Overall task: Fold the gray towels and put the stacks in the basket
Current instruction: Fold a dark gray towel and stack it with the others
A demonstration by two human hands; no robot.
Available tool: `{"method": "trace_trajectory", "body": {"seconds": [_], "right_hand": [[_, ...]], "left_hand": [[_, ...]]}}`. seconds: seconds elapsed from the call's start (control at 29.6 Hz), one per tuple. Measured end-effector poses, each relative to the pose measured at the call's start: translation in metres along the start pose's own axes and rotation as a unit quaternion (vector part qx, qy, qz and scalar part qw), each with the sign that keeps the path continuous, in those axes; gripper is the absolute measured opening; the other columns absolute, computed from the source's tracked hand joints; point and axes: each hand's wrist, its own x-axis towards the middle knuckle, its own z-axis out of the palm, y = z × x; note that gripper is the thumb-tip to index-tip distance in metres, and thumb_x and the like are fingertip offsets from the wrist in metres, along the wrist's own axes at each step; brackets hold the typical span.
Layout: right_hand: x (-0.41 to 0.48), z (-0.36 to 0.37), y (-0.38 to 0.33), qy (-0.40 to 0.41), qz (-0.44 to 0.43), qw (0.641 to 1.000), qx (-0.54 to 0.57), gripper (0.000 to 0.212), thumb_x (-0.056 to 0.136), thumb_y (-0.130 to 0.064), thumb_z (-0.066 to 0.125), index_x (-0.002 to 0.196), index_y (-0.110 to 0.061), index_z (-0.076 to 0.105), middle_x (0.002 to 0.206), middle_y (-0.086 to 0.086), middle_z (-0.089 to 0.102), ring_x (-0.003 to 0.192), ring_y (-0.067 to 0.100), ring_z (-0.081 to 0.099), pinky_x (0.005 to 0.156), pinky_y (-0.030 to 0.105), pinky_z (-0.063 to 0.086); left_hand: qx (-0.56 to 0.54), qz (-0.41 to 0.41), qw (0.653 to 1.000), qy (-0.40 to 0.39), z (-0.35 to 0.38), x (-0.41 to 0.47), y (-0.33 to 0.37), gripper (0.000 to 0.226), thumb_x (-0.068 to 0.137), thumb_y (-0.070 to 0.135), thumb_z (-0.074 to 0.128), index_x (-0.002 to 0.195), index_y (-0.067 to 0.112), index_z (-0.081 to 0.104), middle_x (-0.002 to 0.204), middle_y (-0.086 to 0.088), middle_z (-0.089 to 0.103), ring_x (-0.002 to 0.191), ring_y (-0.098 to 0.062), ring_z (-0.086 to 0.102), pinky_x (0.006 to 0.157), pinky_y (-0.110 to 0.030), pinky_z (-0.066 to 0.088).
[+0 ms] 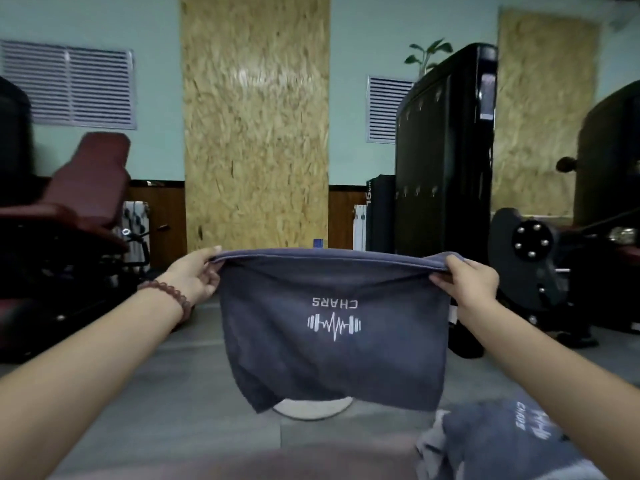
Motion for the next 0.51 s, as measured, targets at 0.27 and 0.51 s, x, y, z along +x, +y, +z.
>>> {"method": "trace_trajectory", "body": {"seconds": [0.27, 0.51], "right_hand": [[0.014, -0.011, 0.025, 0.105, 0.026, 0.994, -0.001, 0.017, 0.086, 0.002, 0.055, 0.088, -0.011, 0.044, 0.101, 0.014, 0.048, 0.083, 0.029, 0.058, 0.048, 0.025, 0.057], [0.013, -0.008, 0.081, 0.026, 0.162, 0.984, -0.067, 0.027, 0.094, 0.005, 0.044, 0.115, 0.004, 0.061, 0.110, 0.014, 0.050, 0.096, 0.026, 0.050, 0.083, 0.034, 0.048]], "left_hand": [[0.021, 0.057, 0.995, 0.074, -0.015, 0.010, -0.027, 0.012, 0.086, 0.012, 0.066, 0.083, 0.014, 0.055, 0.051, 0.006, 0.064, 0.036, 0.001, 0.055, 0.029, -0.012, 0.028], [0.072, 0.070, 0.987, 0.128, -0.039, 0.023, -0.073, 0.030, 0.087, -0.001, 0.061, 0.064, 0.010, 0.046, 0.038, 0.003, 0.053, 0.026, 0.001, 0.046, 0.027, -0.011, 0.029]]}}
